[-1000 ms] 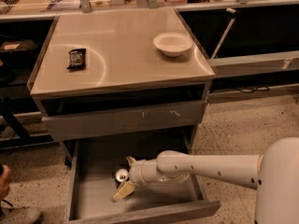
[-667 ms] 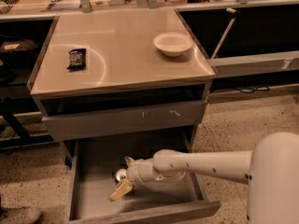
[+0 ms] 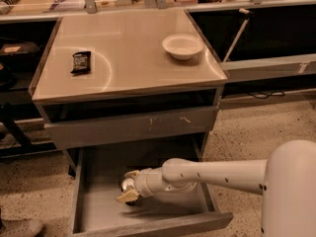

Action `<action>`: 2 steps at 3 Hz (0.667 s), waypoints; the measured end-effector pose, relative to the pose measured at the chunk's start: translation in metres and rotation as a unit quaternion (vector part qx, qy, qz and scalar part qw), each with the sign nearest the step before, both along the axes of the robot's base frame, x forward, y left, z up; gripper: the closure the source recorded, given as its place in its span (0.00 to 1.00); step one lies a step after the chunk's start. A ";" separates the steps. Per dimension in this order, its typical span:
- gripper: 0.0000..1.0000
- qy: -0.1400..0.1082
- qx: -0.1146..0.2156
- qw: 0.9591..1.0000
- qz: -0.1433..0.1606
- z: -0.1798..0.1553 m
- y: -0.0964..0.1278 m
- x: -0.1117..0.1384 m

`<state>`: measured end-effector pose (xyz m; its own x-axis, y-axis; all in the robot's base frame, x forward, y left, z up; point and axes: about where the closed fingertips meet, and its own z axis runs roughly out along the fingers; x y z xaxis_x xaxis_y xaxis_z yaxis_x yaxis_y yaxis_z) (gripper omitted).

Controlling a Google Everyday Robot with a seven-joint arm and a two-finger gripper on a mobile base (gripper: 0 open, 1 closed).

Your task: Pick pepsi can from middle drawer and place on counter

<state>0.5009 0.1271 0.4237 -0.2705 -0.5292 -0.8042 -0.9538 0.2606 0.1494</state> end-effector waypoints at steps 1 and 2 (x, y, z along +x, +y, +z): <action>0.65 0.000 0.000 1.000 0.000 0.000 0.000 0.000; 0.88 0.000 0.000 1.000 0.000 0.000 0.000 0.000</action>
Offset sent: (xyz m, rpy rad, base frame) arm 0.0000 0.0000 0.0000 0.0000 0.0000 0.0000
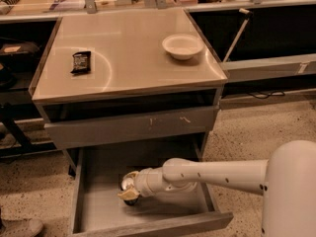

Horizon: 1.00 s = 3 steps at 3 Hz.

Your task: Pick pepsi can from middle drawer and place on counter

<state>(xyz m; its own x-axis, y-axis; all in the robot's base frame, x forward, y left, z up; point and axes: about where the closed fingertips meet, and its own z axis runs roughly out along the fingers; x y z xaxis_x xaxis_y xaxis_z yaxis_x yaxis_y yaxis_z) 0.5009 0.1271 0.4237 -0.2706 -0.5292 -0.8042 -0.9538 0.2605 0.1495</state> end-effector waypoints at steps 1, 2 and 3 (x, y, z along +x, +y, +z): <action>1.00 0.005 0.005 1.000 -0.001 0.008 0.002 0.000; 1.00 0.011 0.001 1.000 -0.003 0.033 0.004 0.003; 1.00 0.011 -0.003 1.000 -0.011 0.073 0.006 0.009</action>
Offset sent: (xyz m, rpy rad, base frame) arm 0.0139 0.0021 0.0761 -0.0139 0.0202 -0.0229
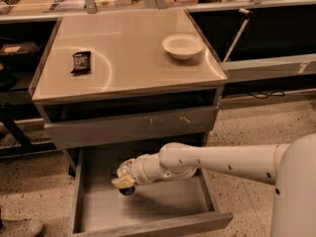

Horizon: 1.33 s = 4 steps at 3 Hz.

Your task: Pick pepsi can from middle drawer and place on counter

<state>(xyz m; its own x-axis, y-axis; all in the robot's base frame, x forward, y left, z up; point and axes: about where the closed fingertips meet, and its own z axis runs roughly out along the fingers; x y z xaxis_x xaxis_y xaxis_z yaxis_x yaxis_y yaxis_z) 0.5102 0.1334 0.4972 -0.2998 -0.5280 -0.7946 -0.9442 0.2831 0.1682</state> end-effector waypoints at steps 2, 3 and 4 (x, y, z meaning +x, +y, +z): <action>1.00 -0.004 -0.007 1.000 -0.016 0.083 -0.009 -0.004; 1.00 -0.017 -0.021 0.999 -0.017 0.128 -0.012 -0.011; 1.00 -0.042 -0.040 0.998 -0.021 0.178 -0.014 -0.009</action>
Offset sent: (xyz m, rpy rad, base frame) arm -0.0125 -0.0205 0.1432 -0.0192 -0.0274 -0.0437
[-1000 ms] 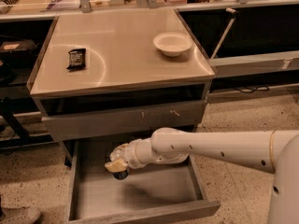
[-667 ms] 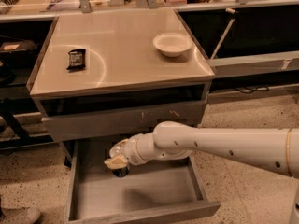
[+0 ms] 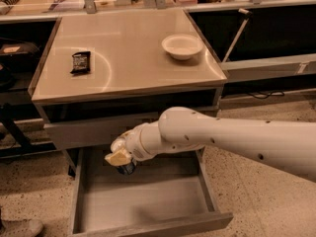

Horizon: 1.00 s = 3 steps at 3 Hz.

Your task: Pick pepsi can from middle drawer and place on counter

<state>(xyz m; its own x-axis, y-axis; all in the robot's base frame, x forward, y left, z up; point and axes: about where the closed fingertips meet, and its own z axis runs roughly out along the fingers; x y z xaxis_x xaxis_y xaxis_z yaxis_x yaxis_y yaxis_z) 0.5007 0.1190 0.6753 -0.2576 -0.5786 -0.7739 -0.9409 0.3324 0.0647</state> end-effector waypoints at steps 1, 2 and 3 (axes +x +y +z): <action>1.00 -0.029 -0.020 0.999 0.001 0.052 0.002 0.009; 1.00 -0.052 -0.028 0.998 0.012 0.090 0.009 0.018; 1.00 -0.053 -0.028 0.998 0.013 0.092 0.010 0.018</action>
Offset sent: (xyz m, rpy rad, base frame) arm 0.0322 0.0160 0.1353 -0.0721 -0.1580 0.0468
